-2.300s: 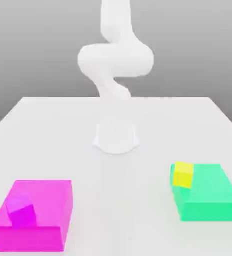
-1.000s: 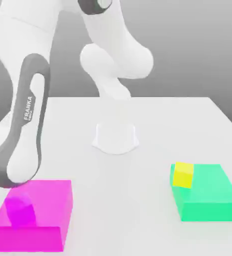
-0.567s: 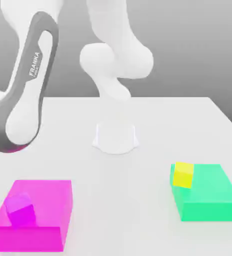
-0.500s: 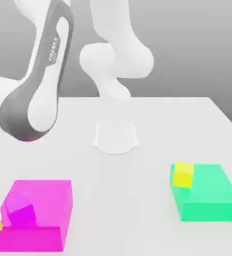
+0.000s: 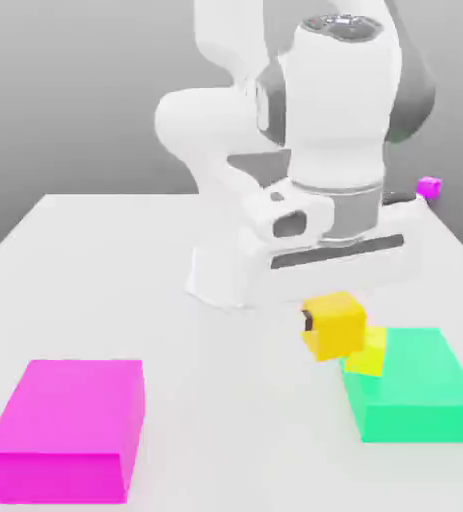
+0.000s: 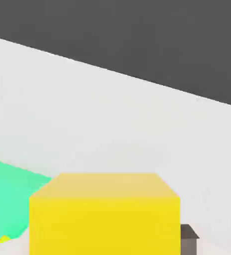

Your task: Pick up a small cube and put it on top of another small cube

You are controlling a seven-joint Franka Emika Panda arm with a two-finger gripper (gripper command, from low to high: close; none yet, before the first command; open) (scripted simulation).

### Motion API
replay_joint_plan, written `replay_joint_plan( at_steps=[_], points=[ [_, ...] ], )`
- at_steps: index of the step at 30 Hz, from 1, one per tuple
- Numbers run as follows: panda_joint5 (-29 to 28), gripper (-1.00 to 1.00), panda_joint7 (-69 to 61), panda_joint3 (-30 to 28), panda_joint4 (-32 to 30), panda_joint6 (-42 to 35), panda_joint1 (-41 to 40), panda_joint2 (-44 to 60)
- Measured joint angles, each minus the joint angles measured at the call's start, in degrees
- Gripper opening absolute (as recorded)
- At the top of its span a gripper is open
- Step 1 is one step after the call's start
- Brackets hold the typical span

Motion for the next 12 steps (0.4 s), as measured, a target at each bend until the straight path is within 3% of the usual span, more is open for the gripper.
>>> replay_joint_plan(
  at_steps=[4,9,10,12],
  points=[
    [1.41,-1.0,-4.88,3.11,-6.36,0.11,6.2,-5.35],
    [0.88,-1.0,-4.38,4.58,-9.3,10.95,6.14,3.03],
    [0.63,1.0,-4.17,4.75,-9.59,12.57,6.01,4.37],
    [0.64,1.0,-4.17,4.75,-9.59,12.57,6.01,4.37]
  ],
)
